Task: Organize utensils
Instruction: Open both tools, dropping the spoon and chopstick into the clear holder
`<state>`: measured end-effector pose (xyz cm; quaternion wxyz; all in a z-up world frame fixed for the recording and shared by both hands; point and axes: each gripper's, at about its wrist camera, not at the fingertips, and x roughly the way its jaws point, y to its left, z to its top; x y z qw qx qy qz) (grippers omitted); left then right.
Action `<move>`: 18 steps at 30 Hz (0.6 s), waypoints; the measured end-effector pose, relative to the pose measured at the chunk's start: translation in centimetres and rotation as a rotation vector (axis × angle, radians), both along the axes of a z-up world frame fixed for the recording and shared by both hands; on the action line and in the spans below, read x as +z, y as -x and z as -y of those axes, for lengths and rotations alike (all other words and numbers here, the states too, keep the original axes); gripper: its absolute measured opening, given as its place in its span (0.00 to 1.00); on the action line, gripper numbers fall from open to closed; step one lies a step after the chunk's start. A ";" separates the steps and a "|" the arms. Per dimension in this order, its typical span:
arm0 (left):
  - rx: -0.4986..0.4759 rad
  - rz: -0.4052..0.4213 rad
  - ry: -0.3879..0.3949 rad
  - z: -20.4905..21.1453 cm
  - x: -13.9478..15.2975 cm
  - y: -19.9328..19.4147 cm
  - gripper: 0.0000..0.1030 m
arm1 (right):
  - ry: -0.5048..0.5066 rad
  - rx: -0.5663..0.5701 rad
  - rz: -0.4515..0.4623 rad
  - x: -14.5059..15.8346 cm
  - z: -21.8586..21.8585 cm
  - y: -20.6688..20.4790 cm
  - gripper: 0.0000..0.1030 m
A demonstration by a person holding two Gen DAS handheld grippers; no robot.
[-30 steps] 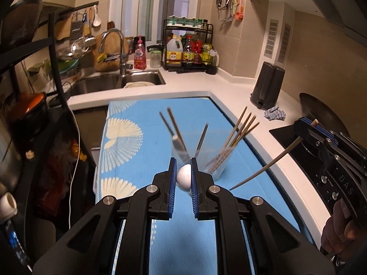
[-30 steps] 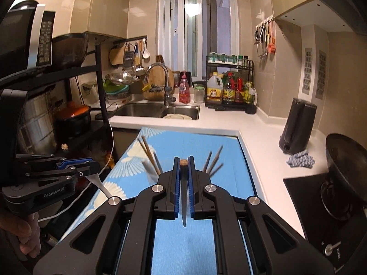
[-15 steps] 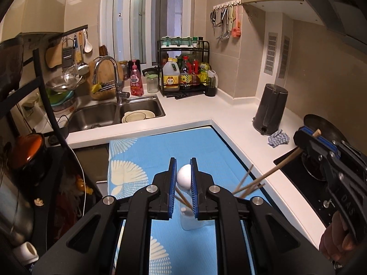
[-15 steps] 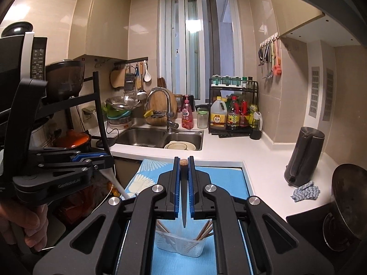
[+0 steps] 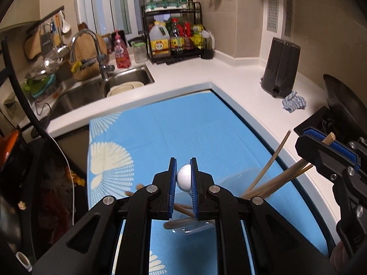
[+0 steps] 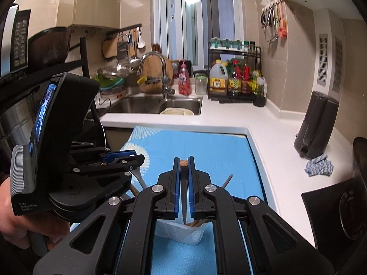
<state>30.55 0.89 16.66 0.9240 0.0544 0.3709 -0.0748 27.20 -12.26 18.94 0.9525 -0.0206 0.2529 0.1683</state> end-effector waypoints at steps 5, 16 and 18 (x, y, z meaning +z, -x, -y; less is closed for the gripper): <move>-0.005 0.018 0.043 -0.2 0.0 0.8 0.32 | 0.020 -0.028 -0.035 -1.5 0.3 -0.3 0.26; 0.014 0.185 0.112 -1.7 5.7 6.3 0.51 | 0.012 -0.084 0.056 2.0 1.8 3.1 0.47; 0.023 0.231 0.129 -2.1 6.5 8.1 0.59 | 0.004 -0.100 0.087 2.7 2.3 4.4 0.54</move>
